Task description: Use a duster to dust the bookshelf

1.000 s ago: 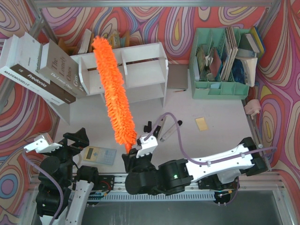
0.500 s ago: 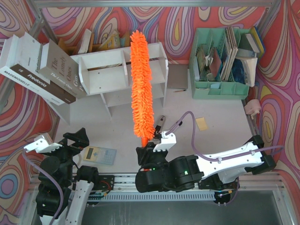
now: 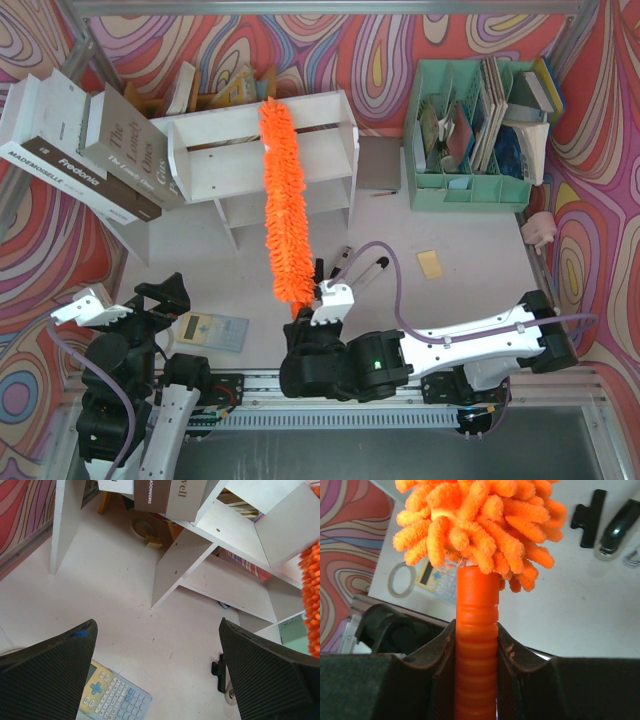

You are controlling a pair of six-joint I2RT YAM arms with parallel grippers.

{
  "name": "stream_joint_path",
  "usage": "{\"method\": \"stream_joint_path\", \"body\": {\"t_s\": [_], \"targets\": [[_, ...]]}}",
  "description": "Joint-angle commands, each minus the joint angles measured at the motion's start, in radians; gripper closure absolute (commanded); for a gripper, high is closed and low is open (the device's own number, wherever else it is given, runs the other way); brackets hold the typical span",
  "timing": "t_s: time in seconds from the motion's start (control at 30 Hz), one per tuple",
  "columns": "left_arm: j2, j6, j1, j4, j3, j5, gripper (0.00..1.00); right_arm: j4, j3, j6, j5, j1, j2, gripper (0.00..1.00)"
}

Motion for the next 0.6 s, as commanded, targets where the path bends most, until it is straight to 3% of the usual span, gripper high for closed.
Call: {"method": "stream_joint_path", "body": {"t_s": [0.0, 0.1, 0.57], "targets": [[0.005, -0.005, -0.008, 0.005, -0.005, 0.004, 0.01, 0.142, 0.098, -0.200, -0.001, 0.003, 0.066, 1.00], [0.005, -0.005, -0.008, 0.006, -0.005, 0.003, 0.01, 0.110, 0.105, -0.157, 0.001, 0.002, 0.078, 1.00], [0.005, -0.005, -0.008, 0.007, -0.005, 0.006, 0.01, -0.264, -0.003, 0.375, 0.096, 0.001, -0.050, 1.00]]}}
